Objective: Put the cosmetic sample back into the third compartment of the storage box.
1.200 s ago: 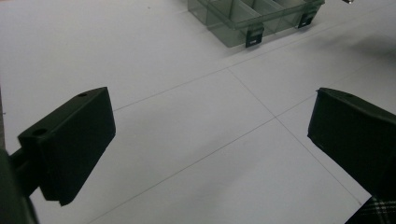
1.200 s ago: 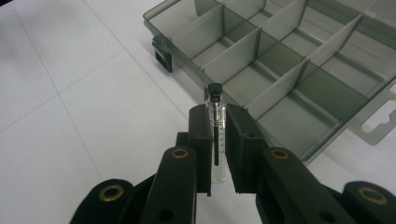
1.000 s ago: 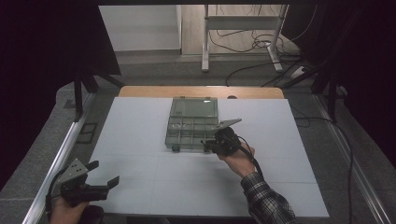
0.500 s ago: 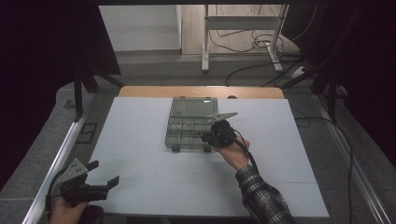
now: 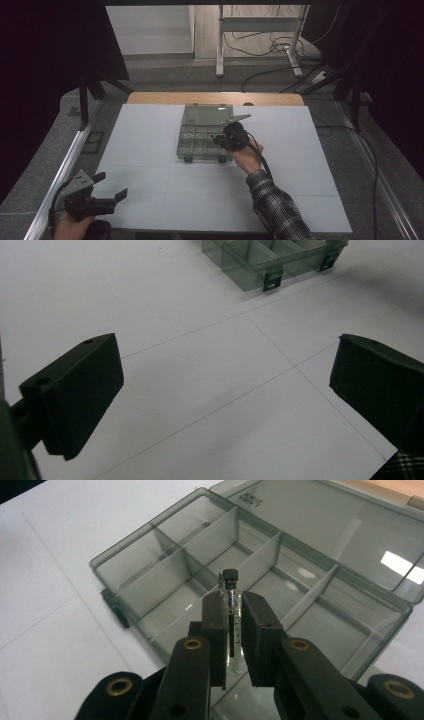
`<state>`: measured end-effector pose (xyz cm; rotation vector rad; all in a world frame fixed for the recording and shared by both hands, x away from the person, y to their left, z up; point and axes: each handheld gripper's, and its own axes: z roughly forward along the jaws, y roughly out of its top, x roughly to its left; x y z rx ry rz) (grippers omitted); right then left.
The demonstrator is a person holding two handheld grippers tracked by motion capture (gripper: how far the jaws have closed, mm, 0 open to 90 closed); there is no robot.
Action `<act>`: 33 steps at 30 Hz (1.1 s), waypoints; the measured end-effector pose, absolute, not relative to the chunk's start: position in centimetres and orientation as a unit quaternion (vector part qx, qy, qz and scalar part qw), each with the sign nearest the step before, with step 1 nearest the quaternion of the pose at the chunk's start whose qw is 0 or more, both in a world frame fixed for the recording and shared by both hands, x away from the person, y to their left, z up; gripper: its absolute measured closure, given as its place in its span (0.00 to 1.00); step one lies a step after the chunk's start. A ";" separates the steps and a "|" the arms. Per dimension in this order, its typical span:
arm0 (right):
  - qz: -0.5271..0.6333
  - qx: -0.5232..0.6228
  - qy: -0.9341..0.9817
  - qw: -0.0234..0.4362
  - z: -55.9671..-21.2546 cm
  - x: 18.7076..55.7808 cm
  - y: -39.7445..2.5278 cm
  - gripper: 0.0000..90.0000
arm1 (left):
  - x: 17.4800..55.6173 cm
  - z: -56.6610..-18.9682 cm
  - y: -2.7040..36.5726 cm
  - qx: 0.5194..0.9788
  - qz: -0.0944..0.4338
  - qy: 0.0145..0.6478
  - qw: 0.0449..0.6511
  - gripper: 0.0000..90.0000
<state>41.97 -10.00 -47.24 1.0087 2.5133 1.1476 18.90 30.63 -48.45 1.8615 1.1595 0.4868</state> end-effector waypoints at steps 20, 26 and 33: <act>0.380 0.361 0.843 0.121 -47.8 45.2 -9.1 0.89 | 19.0 -48.5 30.7 0.746 0.193 0.468 0.433 0.01; 0.377 0.366 0.842 0.125 -48.0 45.9 -8.6 0.89 | 19.0 -48.5 30.7 0.747 0.192 0.467 0.431 0.01; 0.367 0.370 0.844 0.126 -48.9 46.6 -8.1 0.89 | 19.0 -48.5 30.7 0.747 0.191 0.467 0.432 0.01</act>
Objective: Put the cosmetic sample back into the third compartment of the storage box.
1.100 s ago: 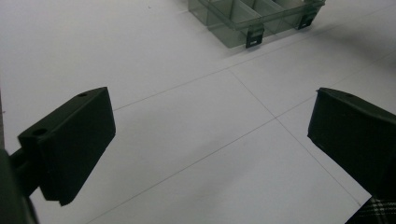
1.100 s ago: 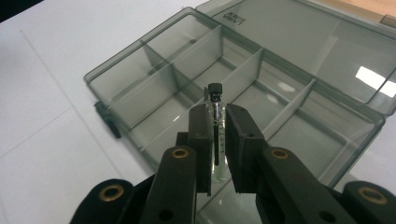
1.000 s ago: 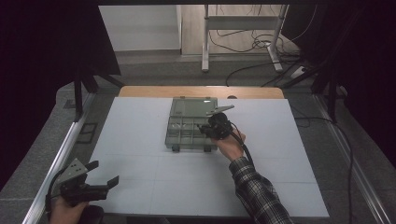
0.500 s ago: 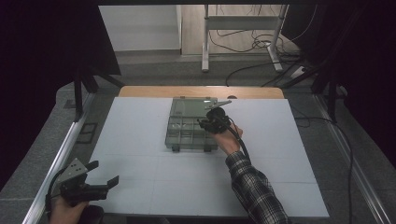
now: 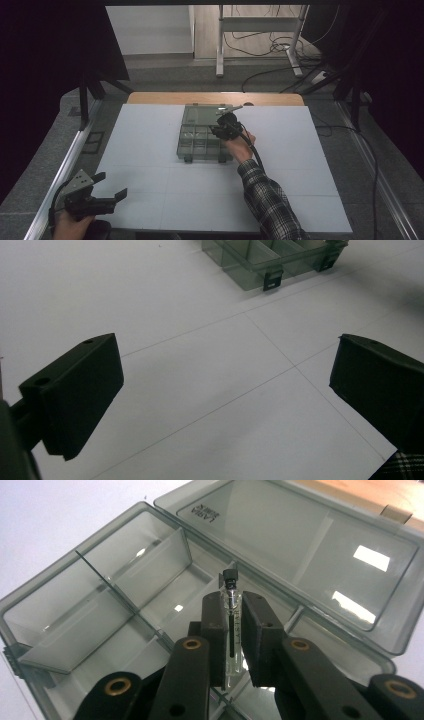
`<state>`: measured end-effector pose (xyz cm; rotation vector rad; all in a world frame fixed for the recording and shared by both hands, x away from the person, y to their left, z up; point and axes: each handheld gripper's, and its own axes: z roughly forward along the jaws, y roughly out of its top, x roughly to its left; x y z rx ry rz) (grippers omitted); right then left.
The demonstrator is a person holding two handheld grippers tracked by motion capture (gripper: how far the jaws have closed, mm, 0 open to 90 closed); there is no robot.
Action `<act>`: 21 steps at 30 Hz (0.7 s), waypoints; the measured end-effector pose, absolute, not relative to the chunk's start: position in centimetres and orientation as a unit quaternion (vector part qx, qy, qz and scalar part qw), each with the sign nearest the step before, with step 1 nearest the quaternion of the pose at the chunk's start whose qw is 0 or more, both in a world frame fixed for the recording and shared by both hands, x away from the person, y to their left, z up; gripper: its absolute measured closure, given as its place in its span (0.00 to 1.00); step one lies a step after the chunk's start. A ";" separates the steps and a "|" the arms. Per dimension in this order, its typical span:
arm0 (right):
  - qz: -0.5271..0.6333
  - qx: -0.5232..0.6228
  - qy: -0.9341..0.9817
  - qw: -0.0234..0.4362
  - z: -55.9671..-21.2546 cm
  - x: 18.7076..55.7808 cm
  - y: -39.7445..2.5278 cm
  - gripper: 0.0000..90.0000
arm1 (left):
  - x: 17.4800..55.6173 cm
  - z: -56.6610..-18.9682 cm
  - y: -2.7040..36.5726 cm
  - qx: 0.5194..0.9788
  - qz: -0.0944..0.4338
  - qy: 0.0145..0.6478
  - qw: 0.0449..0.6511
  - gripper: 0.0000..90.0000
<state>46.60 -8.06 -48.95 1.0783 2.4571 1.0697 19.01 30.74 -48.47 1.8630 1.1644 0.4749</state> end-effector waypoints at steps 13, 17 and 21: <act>0.362 0.371 0.848 0.111 -49.0 46.5 -8.0 0.75 | 19.0 -48.5 30.7 0.748 0.190 0.467 0.432 0.01; 0.365 0.369 0.848 0.108 -48.7 46.3 -8.2 0.70 | 19.0 -48.5 30.7 0.748 0.190 0.467 0.432 0.01; 0.364 0.361 0.849 0.129 -48.2 45.8 -8.2 0.62 | 19.0 -48.5 30.7 0.747 0.191 0.468 0.433 0.01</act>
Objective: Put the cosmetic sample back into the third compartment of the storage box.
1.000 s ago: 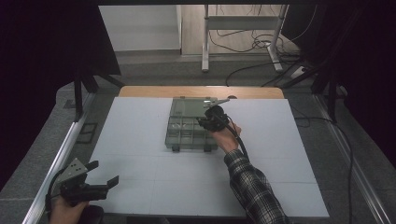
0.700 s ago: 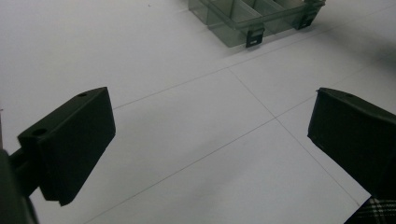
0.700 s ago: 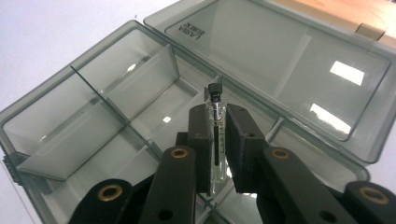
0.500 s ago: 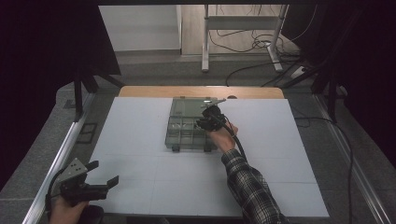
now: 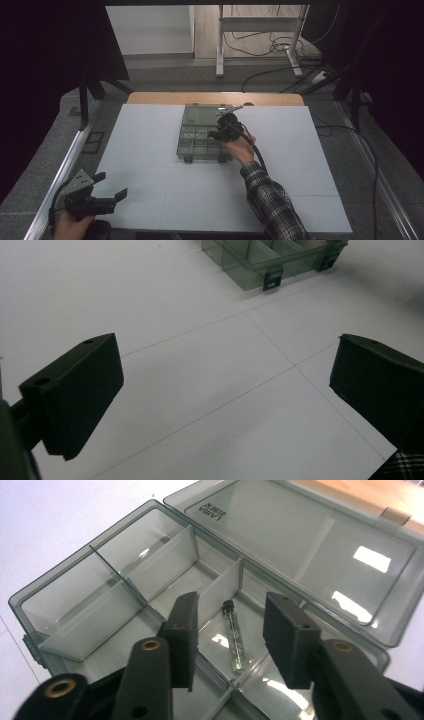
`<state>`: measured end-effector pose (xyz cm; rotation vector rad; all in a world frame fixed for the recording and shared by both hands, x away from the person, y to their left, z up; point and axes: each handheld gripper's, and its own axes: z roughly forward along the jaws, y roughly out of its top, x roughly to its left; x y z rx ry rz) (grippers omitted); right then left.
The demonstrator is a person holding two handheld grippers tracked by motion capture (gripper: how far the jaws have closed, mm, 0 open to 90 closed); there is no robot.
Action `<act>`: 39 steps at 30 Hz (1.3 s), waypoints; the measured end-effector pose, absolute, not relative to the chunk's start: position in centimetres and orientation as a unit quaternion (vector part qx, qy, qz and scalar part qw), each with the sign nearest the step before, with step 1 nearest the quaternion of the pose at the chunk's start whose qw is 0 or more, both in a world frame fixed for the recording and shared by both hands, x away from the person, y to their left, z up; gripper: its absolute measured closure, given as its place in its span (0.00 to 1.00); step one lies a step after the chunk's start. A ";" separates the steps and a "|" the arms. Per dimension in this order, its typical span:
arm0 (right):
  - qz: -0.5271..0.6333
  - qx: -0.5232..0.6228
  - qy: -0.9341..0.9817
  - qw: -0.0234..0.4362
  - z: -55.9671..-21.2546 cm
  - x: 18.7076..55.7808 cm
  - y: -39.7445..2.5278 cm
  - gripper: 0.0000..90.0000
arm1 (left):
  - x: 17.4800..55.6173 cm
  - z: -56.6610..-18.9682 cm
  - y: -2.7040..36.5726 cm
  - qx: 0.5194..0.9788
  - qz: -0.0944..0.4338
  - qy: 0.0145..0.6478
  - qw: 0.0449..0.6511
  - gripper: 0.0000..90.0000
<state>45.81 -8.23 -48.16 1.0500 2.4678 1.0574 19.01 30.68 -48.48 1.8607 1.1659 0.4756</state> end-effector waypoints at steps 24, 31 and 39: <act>0.378 0.357 0.850 0.085 -47.1 43.1 -9.7 0.37 | 19.0 -48.5 30.6 0.747 0.192 0.468 0.432 0.01; 0.380 0.355 0.851 0.078 -47.1 42.6 -10.1 0.30 | 19.0 -48.5 30.6 0.748 0.192 0.467 0.432 0.01; 0.363 0.355 0.859 0.071 -47.1 42.3 -10.4 0.22 | 19.0 -48.5 30.6 0.748 0.190 0.466 0.432 0.01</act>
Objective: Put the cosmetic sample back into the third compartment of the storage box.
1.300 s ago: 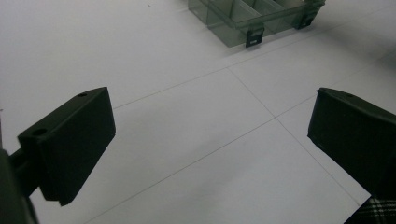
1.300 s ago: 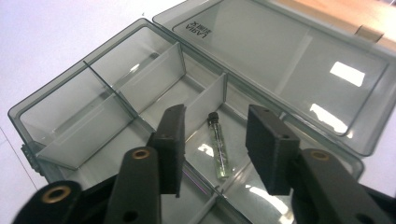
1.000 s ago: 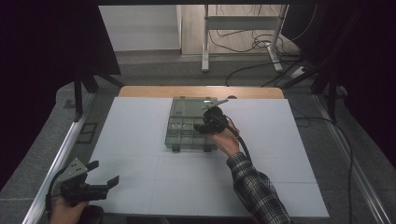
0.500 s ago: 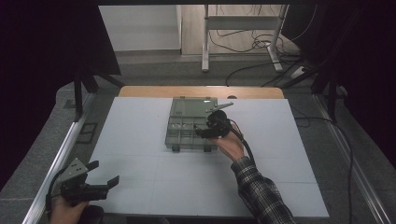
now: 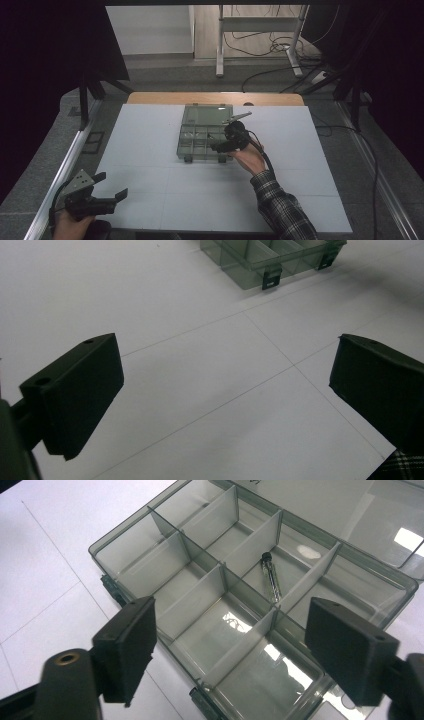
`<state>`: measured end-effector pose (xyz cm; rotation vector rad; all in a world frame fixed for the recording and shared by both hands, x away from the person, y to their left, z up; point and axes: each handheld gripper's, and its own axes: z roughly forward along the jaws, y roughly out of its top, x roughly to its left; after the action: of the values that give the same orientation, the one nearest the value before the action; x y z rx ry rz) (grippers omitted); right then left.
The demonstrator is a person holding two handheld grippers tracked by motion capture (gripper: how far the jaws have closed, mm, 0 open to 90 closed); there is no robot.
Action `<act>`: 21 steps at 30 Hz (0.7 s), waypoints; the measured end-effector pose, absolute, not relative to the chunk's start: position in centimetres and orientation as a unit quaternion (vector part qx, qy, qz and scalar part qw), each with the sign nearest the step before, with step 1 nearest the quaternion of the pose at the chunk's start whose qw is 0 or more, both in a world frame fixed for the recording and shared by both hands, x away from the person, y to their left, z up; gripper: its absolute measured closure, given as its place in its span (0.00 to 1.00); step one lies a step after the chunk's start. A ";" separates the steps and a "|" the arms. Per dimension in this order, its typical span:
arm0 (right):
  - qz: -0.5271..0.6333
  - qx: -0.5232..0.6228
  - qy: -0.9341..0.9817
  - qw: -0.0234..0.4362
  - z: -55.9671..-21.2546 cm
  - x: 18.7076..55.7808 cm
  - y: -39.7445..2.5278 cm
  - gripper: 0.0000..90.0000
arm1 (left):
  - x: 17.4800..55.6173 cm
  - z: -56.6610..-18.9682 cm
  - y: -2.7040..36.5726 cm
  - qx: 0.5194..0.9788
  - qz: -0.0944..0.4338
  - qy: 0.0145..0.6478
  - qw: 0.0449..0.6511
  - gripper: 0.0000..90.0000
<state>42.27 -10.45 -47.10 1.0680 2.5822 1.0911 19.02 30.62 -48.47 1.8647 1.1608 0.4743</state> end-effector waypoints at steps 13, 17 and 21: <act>0.349 0.327 0.876 0.069 -46.9 41.2 -10.8 0.04 | 19.0 -48.5 30.7 0.748 0.187 0.465 0.435 0.01; 0.358 0.325 0.873 0.066 -46.7 40.7 -11.1 0.04 | 19.0 -48.5 30.8 0.747 0.186 0.465 0.436 0.01; 0.376 0.327 0.865 0.059 -46.4 40.3 -11.5 0.02 | 19.0 -48.5 30.8 0.747 0.186 0.465 0.437 0.01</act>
<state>40.32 -11.47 -46.41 0.9915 2.6197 1.1401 19.04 30.75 -48.47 1.8593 1.1559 0.4637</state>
